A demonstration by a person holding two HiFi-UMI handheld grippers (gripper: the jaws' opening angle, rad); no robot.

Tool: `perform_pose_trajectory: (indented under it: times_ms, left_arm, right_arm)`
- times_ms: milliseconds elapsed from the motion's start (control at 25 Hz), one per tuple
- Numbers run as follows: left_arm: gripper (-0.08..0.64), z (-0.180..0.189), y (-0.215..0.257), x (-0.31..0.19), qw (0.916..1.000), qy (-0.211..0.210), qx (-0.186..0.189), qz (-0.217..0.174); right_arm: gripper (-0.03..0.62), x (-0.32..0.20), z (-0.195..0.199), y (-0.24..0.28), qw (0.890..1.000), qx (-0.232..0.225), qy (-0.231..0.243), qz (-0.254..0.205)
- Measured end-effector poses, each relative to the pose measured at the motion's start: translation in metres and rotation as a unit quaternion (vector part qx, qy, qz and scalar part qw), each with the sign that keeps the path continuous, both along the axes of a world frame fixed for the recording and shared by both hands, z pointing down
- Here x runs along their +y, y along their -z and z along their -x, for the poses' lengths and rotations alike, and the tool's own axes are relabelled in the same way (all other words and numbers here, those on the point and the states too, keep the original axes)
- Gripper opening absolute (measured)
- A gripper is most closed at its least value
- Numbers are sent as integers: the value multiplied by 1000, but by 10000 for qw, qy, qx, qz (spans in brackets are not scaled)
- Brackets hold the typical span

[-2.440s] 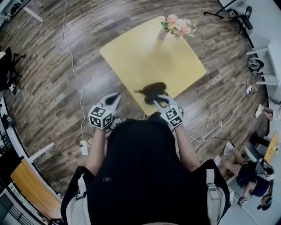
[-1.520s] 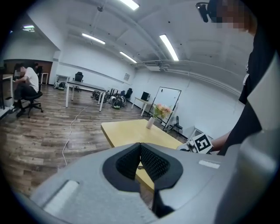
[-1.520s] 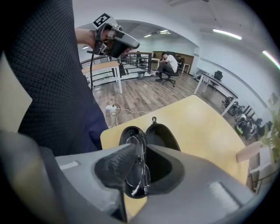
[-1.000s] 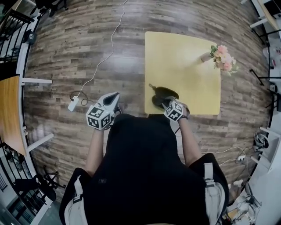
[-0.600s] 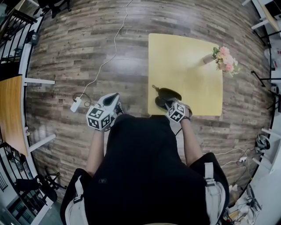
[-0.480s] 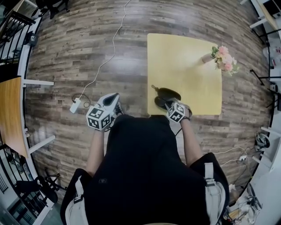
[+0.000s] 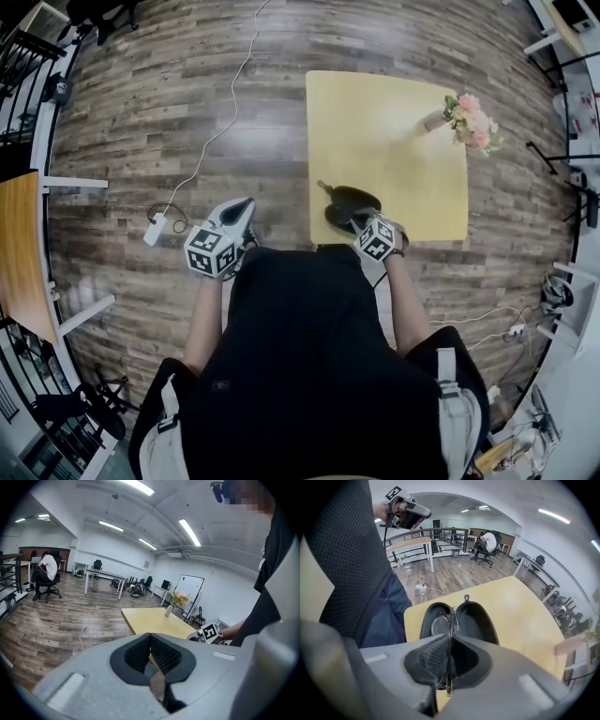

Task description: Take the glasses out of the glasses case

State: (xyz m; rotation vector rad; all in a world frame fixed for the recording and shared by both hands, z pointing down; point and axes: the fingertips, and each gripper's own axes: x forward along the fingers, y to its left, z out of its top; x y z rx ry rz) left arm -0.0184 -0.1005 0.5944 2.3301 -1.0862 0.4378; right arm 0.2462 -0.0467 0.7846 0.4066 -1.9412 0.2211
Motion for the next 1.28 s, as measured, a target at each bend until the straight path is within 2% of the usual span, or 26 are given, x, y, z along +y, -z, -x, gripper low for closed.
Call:
perform_pose_trajectory:
  times_ms: [440,800,1040,1280]
  left_arm:
    - [11,-14,0,-2,9998,-170,53,-19]
    - [11,-23,0,-2,9995,-297,89,-5]
    - [11,-27,1,-6,9990,-419,122,-13]
    - [11,-33,-2,-7,9981,-598,151,33]
  right_arm:
    - [20,-4,-6,17,9991,-237,-351,-13]
    - [18,-5,-4,36,9957,-668,-641,-99]
    - [18,-11,0,55,9908,-985,-904,-209]
    - [18,-19,8,85,9804,-1490,-1232,-383]
